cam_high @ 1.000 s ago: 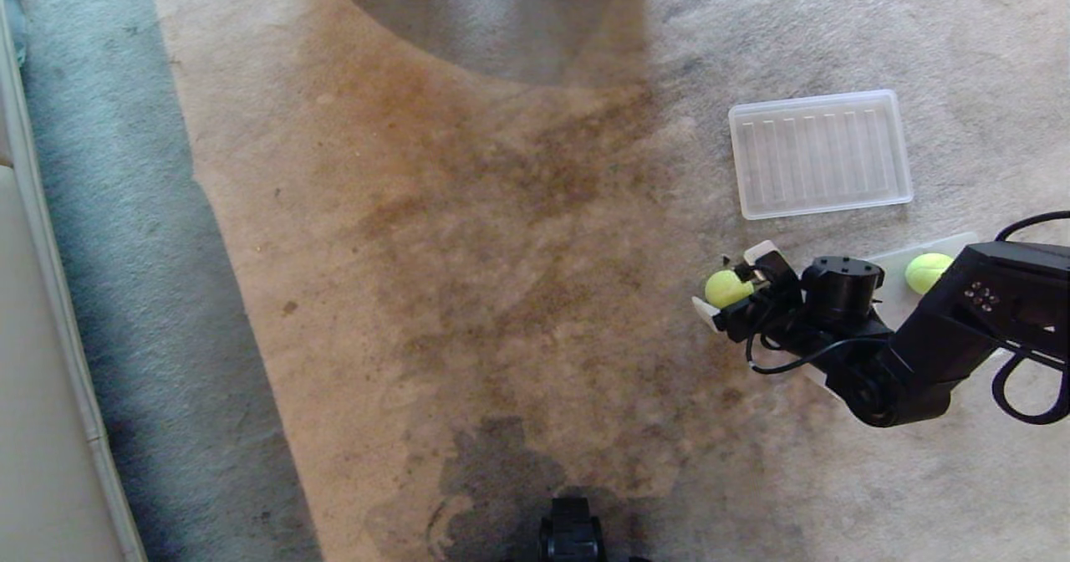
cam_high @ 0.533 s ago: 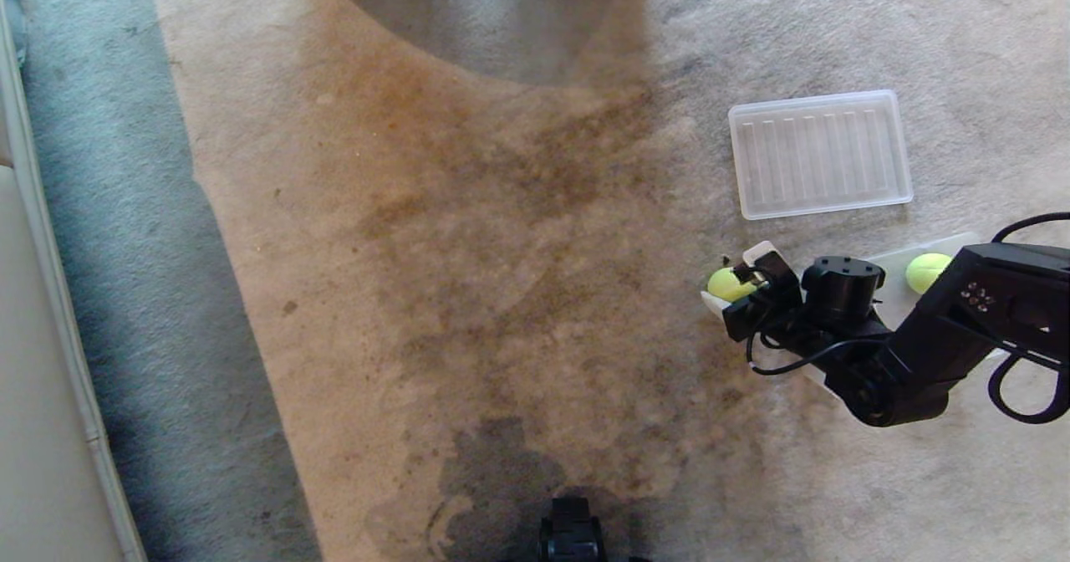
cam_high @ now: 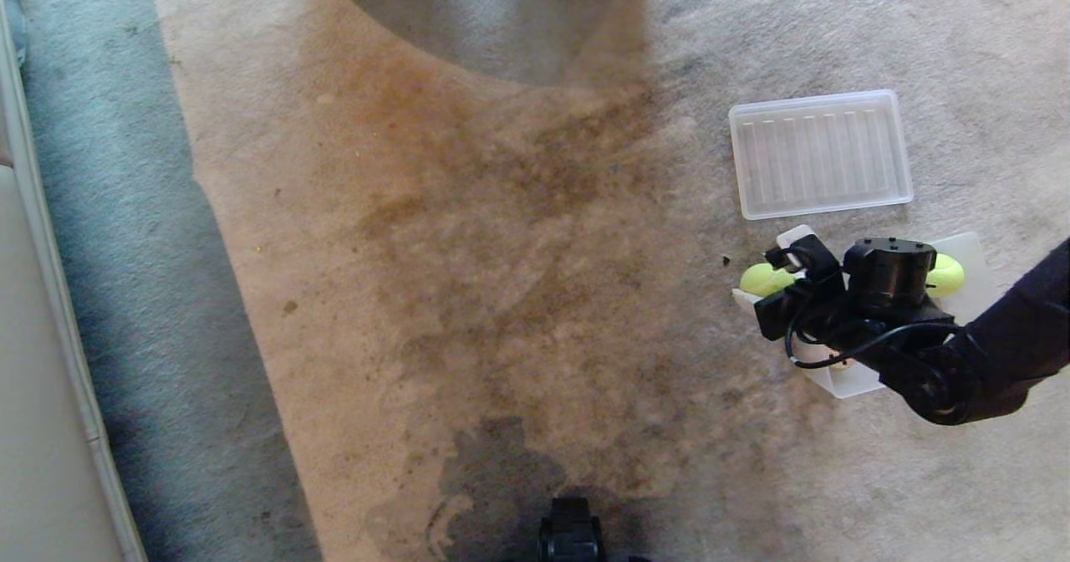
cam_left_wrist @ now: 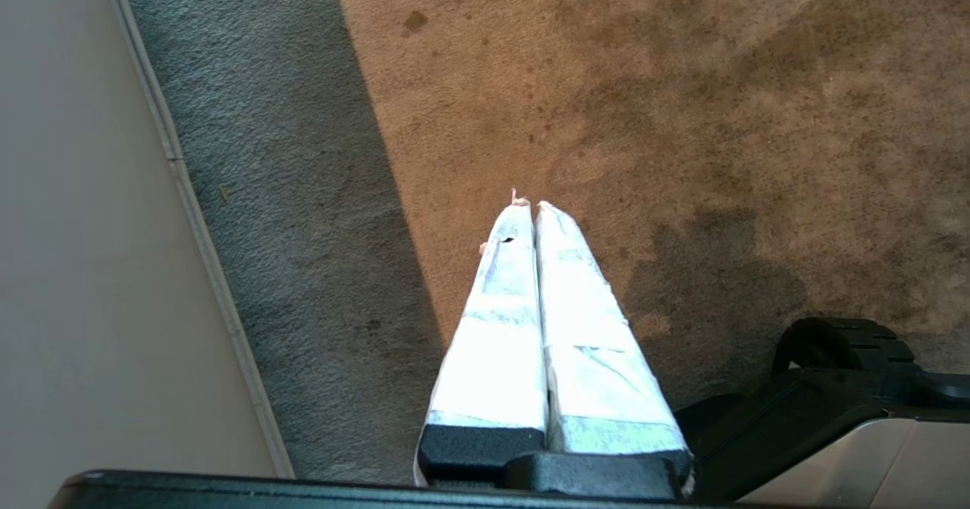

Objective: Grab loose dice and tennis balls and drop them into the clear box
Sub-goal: Put the ball in the box

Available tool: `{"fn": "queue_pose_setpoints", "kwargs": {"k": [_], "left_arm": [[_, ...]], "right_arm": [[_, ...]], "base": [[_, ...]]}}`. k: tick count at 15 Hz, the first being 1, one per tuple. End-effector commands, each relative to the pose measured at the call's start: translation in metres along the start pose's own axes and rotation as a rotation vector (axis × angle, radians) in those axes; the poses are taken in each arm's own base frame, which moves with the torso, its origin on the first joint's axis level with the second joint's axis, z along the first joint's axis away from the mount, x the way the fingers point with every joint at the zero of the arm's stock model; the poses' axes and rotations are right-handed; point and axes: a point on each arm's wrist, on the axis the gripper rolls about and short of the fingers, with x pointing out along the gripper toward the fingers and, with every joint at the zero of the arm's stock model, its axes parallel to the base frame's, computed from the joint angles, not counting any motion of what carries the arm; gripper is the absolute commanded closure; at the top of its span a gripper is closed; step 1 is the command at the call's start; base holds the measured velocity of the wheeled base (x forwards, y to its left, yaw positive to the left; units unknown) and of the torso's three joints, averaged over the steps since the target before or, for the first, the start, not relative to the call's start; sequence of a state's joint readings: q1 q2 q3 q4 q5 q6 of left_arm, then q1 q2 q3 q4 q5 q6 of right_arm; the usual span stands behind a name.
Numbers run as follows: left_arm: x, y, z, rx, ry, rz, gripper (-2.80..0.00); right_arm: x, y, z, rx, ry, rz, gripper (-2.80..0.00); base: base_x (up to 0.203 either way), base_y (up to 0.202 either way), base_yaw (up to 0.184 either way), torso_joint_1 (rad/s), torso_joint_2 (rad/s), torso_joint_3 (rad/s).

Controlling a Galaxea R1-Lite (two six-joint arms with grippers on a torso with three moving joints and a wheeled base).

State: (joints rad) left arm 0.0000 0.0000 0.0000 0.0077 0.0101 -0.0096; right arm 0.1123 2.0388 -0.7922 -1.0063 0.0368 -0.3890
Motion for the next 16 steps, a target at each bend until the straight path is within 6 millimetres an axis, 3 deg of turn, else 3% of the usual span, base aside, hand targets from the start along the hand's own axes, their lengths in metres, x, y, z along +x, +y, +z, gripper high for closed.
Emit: {"fn": "queue_pose_setpoints", "kwargs": {"k": [1, 3, 5, 7, 9, 13, 16], "left_arm": [[0.000, 0.000, 0.000, -0.001, 0.000, 0.001, 0.00], [0.000, 0.000, 0.000, 0.000, 0.002, 0.001, 0.00], [0.000, 0.000, 0.000, -0.001, 0.000, 0.001, 0.00], [0.000, 0.000, 0.000, -0.001, 0.000, 0.001, 0.00], [0.000, 0.000, 0.000, -0.001, 0.000, 0.001, 0.00], [0.000, 0.000, 0.000, -0.001, 0.002, 0.001, 0.00], [0.000, 0.000, 0.000, -0.001, 0.000, 0.001, 0.00]], "right_arm": [[-0.074, -0.019, 0.048, 0.077, -0.032, -0.039, 0.00], [-0.129, -0.021, 0.056, 0.178, 0.039, -0.039, 0.00], [-0.202, -0.019, 0.056, 0.249, 0.077, -0.054, 0.00], [-0.248, -0.009, 0.032, 0.311, 0.190, -0.054, 0.00], [-0.293, -0.001, 0.009, 0.347, 0.165, -0.115, 0.00], [-0.348, 0.028, -0.041, 0.397, 0.128, -0.170, 0.00], [-0.358, 0.048, -0.082, 0.401, 0.179, -0.188, 0.00]], "base": [[0.000, 0.000, 0.000, 0.000, 0.00, 0.000], [0.000, 0.000, 0.000, 0.000, 0.00, 0.000], [0.000, 0.000, 0.000, 0.000, 0.00, 0.000], [0.000, 0.000, 0.000, 0.000, 0.00, 0.000], [0.000, 0.000, 0.000, 0.000, 0.00, 0.000], [0.000, 0.000, 0.000, 0.000, 0.00, 0.000], [0.000, 0.000, 0.000, 0.000, 0.00, 0.000]]}}
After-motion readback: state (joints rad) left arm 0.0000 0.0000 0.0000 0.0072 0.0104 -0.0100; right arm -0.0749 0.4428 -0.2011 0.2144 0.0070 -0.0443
